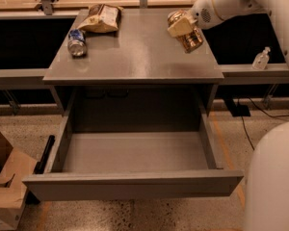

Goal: Pick orange can from top drawer and place on counter

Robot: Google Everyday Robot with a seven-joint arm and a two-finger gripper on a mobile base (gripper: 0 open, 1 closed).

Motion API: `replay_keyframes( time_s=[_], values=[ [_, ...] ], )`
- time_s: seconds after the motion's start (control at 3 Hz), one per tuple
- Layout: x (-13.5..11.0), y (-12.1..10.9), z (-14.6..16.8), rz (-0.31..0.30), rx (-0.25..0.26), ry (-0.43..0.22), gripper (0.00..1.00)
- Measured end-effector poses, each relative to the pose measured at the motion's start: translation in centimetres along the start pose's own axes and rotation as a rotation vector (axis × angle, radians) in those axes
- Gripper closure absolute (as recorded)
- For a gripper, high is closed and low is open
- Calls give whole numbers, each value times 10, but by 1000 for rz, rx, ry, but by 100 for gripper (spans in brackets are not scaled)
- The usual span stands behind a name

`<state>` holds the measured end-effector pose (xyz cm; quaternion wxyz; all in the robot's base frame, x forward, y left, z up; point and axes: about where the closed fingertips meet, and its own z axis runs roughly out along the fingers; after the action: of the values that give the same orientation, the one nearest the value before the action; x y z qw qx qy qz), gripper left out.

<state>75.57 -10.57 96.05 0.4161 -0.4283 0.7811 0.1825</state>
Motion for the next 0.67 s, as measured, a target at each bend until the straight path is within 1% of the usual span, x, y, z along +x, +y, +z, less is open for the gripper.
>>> replay_keyframes(
  time_s=[0.33,0.67],
  values=[
    [9,2,6,41,10,6,100],
    [20,1,28,78,25,6,91]
  ],
)
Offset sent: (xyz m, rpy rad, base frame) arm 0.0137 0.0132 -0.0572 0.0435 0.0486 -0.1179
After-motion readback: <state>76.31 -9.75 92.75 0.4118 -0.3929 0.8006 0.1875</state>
